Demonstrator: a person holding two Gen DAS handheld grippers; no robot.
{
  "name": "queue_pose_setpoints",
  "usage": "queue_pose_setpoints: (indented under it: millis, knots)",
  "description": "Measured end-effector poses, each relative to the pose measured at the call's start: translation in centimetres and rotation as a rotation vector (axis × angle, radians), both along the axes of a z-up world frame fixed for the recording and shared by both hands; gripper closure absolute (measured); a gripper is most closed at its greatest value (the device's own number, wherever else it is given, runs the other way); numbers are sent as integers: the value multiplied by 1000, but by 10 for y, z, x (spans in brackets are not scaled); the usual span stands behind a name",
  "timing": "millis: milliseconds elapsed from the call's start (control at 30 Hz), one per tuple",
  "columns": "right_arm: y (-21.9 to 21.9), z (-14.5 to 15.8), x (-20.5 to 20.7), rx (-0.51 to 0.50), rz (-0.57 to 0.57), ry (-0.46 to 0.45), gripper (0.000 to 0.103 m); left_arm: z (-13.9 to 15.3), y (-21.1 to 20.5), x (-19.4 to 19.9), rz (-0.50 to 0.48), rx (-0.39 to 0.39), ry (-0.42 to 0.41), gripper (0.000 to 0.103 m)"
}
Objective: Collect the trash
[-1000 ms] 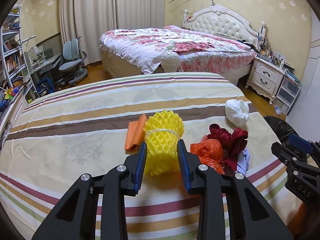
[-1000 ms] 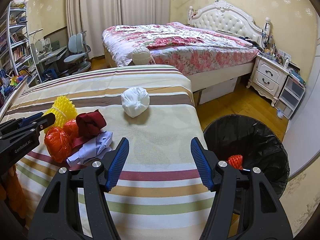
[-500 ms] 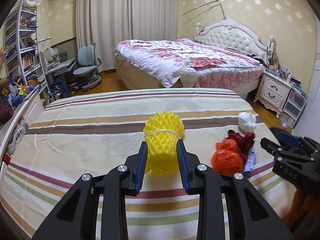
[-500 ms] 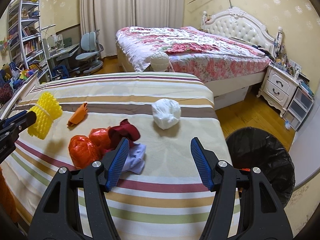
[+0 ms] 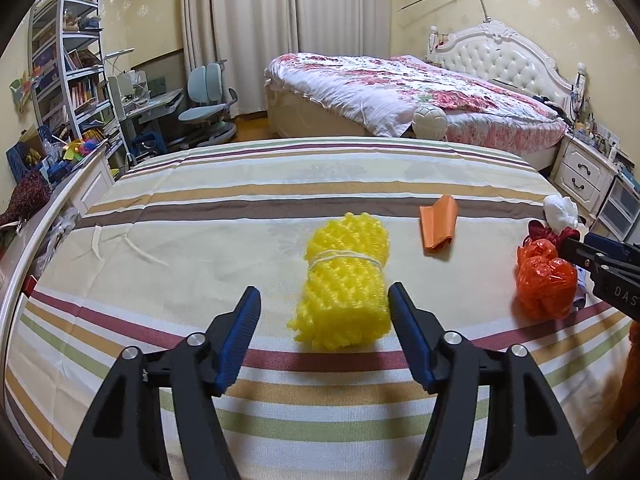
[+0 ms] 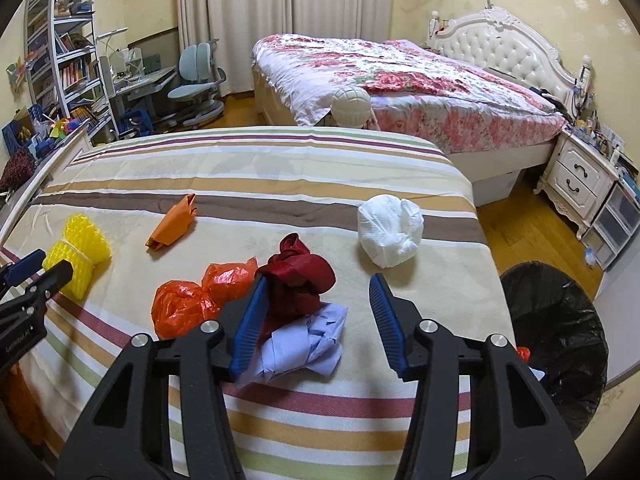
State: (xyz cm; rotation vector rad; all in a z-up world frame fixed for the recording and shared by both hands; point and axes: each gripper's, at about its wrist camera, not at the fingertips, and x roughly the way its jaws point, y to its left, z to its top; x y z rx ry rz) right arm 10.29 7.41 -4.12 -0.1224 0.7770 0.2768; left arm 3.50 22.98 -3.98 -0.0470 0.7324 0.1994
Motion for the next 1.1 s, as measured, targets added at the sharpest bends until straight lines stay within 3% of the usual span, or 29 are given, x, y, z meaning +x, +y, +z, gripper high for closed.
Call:
queue_pose_setpoints:
  millis: [133, 267, 400, 433, 900, 967, 1100]
  knots:
    - [8, -1, 1, -3, 24, 12, 76, -3, 3, 4, -8, -17, 18, 34]
    - [12, -1, 0, 2, 34, 9, 84, -5, 5, 8, -14, -35, 39, 35]
    - [11, 1, -1, 14, 30, 0, 88, -10, 6, 10, -24, -54, 62, 58]
    - [11, 2, -1, 20, 30, -4, 89, -11, 7, 11, -25, -60, 66, 58]
    - [6, 11, -8, 39, 27, -22, 91, -4, 8, 1, -14, -63, 20, 65]
    - [5, 10, -8, 33, 18, -23, 89, -4, 9, 0, -11, -65, 20, 65]
    - [3, 6, -6, 36, 15, 0, 70, -4, 13, -2, 1, -64, 25, 65]
